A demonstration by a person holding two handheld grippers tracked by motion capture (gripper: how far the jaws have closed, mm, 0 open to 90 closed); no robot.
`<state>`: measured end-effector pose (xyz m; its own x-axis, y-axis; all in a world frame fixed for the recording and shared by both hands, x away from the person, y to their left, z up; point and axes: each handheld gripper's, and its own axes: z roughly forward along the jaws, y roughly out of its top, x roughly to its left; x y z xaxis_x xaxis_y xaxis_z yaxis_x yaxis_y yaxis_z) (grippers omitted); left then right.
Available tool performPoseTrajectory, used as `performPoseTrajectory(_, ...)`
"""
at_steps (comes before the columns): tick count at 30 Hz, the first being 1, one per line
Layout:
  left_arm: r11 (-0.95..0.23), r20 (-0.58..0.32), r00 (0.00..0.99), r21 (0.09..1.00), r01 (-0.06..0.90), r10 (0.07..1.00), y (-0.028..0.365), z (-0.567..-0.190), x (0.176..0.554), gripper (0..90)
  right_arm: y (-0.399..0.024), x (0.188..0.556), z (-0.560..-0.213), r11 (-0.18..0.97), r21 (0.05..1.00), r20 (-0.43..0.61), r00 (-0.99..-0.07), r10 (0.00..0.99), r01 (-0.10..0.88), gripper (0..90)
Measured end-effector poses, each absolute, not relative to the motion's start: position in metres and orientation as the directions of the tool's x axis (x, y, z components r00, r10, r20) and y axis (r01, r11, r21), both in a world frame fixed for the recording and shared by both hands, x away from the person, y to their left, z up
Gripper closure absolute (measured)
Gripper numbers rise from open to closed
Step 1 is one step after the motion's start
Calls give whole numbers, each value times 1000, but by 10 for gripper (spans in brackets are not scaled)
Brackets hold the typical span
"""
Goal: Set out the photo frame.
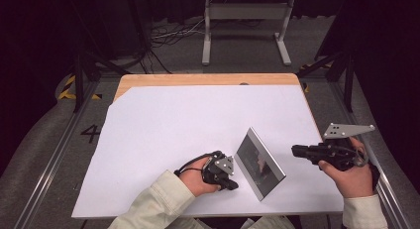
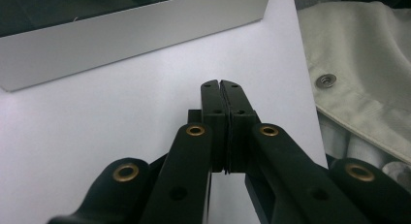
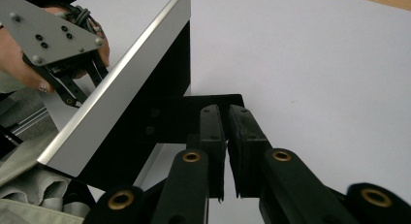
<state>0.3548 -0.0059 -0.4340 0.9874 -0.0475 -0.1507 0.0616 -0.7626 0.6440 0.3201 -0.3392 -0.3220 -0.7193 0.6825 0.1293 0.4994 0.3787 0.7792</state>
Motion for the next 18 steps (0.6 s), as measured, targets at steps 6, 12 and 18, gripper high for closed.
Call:
performPoseTrajectory(6, -764, -146, 989, 642, 73, -29, 7, -432, 358, 893, -336, 317, -318, 380, 768, 136, -711, 690, 515, 845)
performPoseTrajectory(12, -756, -142, 990, 647, 94, 1, 22, -428, 362, 891, -332, 312, -310, 369, 735, 146, -665, 733, 568, 837)
performPoseTrajectory(18, -748, -139, 990, 653, 114, 30, 35, -428, 365, 885, -326, 308, -306, 355, 717, 156, -635, 756, 599, 802)
